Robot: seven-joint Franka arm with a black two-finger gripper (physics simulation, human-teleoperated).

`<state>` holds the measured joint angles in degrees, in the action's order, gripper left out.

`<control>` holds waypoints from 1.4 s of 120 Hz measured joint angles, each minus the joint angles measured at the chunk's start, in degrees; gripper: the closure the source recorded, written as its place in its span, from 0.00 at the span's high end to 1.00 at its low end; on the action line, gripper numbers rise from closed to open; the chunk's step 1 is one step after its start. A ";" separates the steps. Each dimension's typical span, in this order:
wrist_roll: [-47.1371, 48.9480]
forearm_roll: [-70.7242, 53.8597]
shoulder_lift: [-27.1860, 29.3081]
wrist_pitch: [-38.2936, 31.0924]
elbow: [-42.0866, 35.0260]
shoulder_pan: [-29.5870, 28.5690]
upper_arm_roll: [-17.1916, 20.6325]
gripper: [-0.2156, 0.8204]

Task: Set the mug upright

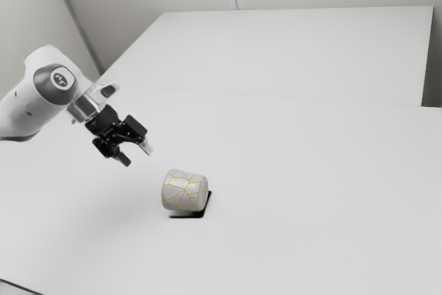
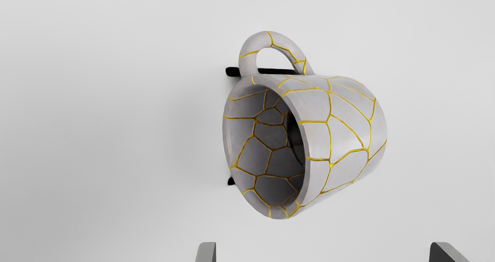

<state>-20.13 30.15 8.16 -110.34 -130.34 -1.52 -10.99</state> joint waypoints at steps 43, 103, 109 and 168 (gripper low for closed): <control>-19.91 14.80 -8.58 -1.07 -1.68 -0.95 -0.26 0.79; -34.40 25.94 -14.18 5.88 -2.17 -1.41 -0.21 0.74; -34.90 26.49 -14.26 6.45 -2.14 -1.18 -0.19 0.67; -38.25 27.23 -13.96 9.32 -1.85 -0.66 -0.09 0.09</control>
<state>-58.38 57.38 -5.80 -101.02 -132.19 -2.18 -11.07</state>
